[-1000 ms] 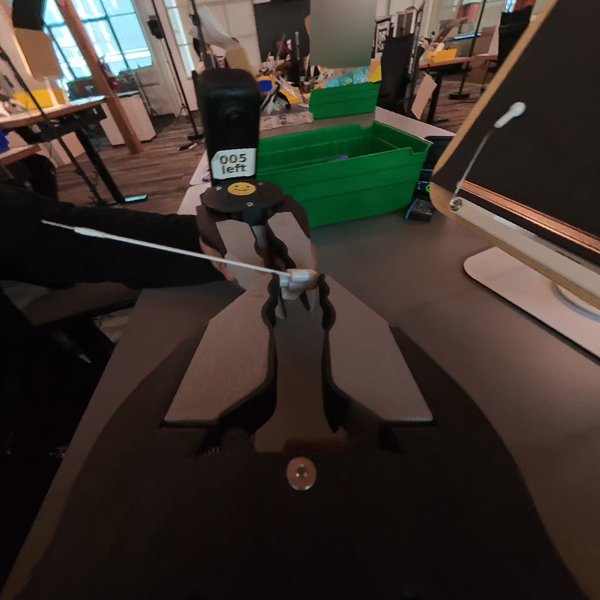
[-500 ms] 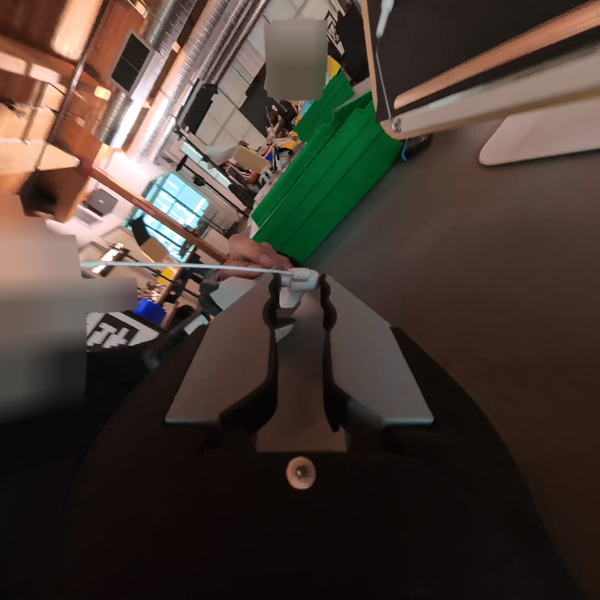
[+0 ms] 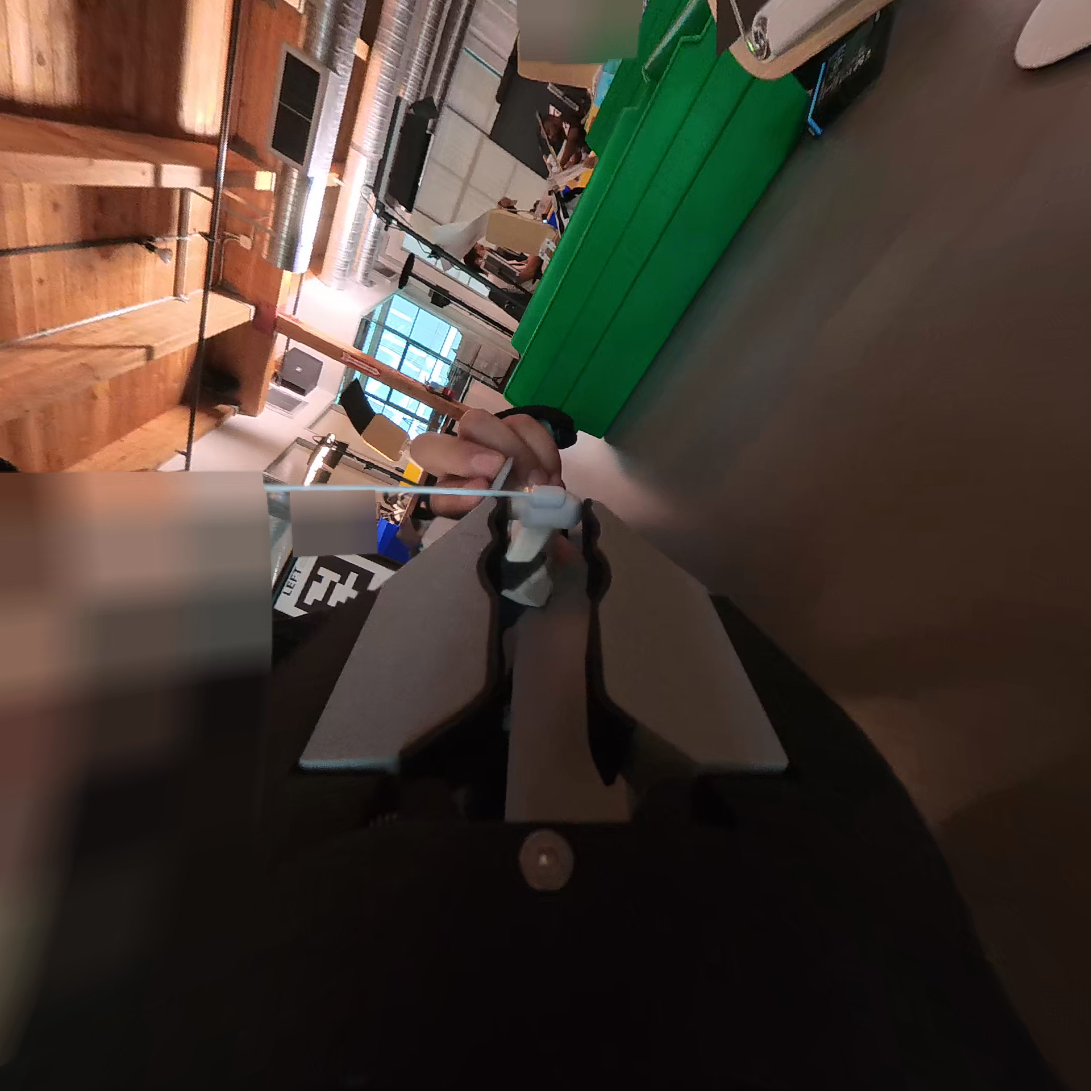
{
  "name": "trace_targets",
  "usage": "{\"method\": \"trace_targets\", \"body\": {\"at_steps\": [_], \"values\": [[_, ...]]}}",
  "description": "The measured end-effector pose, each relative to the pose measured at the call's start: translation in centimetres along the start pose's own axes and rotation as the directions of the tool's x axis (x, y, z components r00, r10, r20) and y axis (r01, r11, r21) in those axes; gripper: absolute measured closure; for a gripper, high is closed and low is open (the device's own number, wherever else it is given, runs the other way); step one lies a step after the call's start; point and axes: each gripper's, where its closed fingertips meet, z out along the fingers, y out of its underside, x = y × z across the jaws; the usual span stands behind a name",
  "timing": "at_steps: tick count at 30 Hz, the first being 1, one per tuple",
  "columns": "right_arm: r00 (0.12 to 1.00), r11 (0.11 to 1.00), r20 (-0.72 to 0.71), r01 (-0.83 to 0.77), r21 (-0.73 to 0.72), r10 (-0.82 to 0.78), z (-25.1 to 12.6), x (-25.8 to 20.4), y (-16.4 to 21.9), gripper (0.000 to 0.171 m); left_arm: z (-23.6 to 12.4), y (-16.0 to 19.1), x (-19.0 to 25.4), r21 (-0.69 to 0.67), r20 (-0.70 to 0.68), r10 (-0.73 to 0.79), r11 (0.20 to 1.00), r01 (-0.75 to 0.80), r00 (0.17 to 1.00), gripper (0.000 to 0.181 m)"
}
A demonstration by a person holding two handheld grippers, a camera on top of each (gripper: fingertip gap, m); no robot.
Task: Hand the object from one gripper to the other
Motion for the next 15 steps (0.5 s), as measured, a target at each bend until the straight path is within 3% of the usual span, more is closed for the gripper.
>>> {"method": "trace_targets", "body": {"at_steps": [7,13,15], "values": [[0.990,0.992,0.072,0.121,0.026,-0.123,-0.1,-2.0,-0.4,0.152,-0.7,-0.2,-2.5,0.068,-0.007,-0.320,0.945,0.320,0.947,0.171],[0.960,0.969,0.139,0.238,0.061,-0.245,-0.4,-3.8,-0.6,0.135,-1.4,-0.4,-5.0,0.173,-0.025,-0.578,0.801,0.573,0.816,0.171],[0.942,0.955,0.160,0.284,0.080,-0.294,-0.5,-4.7,-0.7,0.136,-1.8,-1.0,-5.2,0.214,-0.111,-0.661,0.713,0.667,0.742,0.171]]}}
